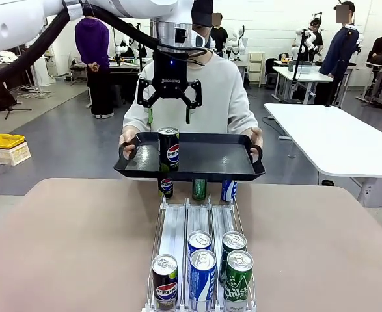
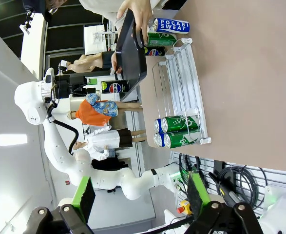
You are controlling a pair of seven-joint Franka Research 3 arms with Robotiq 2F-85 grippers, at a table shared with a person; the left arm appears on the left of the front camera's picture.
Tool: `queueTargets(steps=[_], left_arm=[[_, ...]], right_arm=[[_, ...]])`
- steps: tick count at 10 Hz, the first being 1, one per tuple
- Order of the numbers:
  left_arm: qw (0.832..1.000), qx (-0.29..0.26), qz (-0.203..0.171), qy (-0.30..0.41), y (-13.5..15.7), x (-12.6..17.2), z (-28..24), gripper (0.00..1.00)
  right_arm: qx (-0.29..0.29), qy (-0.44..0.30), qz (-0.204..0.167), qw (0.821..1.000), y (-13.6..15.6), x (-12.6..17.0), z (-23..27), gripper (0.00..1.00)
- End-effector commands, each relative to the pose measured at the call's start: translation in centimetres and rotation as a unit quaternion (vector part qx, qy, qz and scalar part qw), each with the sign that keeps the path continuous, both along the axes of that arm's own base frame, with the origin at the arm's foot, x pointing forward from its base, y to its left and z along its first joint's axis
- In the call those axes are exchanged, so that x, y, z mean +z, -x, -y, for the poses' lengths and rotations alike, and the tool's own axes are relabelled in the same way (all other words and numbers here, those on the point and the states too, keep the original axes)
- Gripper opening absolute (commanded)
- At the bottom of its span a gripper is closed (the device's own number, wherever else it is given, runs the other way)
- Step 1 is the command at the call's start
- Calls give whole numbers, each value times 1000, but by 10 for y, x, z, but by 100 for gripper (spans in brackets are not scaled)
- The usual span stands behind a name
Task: Retrieve and hand over the desired beverage to the person.
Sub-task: Place the picked can on the Handle tray extended by the person.
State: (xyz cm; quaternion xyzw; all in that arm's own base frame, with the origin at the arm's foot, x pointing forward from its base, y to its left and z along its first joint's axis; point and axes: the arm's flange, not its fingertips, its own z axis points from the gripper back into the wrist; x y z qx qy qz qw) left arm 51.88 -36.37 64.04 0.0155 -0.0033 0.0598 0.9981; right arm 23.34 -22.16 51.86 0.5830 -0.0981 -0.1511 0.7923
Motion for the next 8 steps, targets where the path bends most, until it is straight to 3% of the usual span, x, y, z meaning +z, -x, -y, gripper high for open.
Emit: queueTargets(steps=[1,3,5,8], left_arm=[[1000,5,-26,-6,0,13,5,100],[998,3,-56,1,36,29,-9,100],[997,-24,-78,-7,100,35,-26,100],[995,-93,-21,-6,203,2,-51,100]], right_arm=[[2,-10,10,1000,-1,0,-1,100],[2,-10,10,1000,-1,0,-1,100],[2,-10,10,1000,-1,0,-1,100],[2,-10,10,1000,-1,0,-1,100]])
